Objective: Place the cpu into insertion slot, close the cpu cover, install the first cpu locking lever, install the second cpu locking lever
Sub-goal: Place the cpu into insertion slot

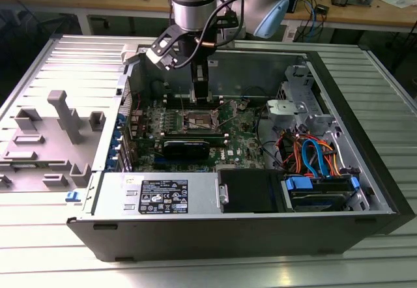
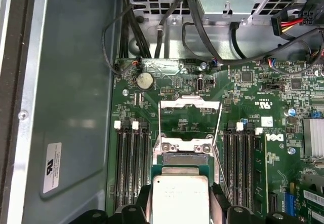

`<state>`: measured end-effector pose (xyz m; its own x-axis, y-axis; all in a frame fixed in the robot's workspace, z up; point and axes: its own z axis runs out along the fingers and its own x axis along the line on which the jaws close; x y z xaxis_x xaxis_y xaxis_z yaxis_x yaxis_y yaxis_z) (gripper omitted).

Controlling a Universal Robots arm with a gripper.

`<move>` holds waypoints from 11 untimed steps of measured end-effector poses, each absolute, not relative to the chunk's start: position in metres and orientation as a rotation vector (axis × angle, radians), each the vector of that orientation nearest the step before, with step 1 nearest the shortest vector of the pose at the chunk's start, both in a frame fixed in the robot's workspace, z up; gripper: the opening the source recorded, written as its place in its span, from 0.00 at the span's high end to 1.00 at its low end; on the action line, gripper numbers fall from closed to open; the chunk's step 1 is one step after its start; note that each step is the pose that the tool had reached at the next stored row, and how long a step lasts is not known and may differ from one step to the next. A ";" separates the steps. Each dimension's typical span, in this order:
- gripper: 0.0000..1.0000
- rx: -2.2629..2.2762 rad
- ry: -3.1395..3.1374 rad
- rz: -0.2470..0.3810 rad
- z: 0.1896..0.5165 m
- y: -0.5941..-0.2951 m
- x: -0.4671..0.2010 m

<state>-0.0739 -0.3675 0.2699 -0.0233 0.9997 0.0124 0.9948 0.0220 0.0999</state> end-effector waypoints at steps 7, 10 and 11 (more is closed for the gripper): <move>0.45 2.152 2.201 0.123 0.261 -0.369 -0.074; 0.45 2.152 2.201 0.124 0.258 -0.369 -0.074; 0.45 2.151 2.201 0.124 0.257 -0.369 -0.074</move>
<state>-0.0743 -0.3688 0.2571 -0.0234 0.9997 0.0123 0.9947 0.0221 0.1000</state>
